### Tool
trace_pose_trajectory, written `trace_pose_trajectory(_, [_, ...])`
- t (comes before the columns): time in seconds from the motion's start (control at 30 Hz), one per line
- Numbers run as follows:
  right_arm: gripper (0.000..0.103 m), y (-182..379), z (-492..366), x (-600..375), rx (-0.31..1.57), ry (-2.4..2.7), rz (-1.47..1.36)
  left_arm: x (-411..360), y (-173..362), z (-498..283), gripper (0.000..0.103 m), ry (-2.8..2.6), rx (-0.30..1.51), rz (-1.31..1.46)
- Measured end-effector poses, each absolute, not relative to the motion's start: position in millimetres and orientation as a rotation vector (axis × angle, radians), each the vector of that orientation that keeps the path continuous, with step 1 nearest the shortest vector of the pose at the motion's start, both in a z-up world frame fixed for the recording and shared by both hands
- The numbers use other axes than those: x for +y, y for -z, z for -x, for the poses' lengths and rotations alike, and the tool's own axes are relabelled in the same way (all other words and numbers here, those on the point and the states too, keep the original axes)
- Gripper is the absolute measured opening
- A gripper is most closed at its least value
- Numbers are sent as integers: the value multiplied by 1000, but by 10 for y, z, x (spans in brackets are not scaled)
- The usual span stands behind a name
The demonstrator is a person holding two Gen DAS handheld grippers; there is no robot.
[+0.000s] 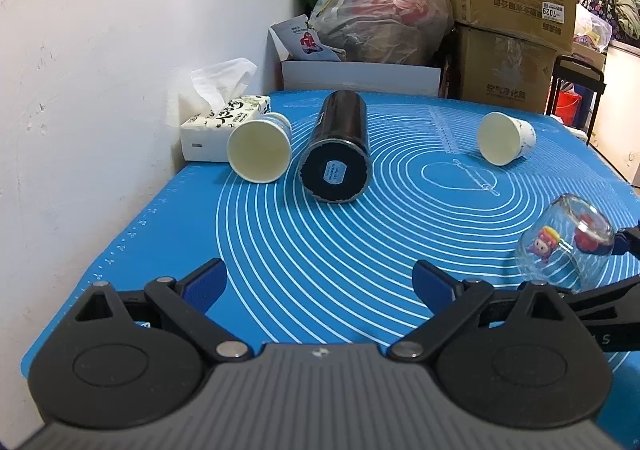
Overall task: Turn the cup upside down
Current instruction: 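Set the jar upside down on the mat and open the right tool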
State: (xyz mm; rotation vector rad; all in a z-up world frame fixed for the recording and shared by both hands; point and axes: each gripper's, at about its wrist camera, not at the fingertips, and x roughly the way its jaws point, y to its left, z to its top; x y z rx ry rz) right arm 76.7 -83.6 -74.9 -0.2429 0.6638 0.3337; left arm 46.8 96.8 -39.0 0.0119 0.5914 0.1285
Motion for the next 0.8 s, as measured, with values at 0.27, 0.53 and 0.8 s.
trace_pose_trajectory(0.27, [103,686,-558,-971,650,-322,159,848,290,-370,98,-112,582,-15])
trace_pose_trajectory(0.53, [103,488,-215,-1254,632,-294,81,647,177,-182,98,-84,562,-28])
trace_pose_trajectory(0.8, [103,251,165,-1519,627,-248,5,466,70,90,98,-47,560,-33])
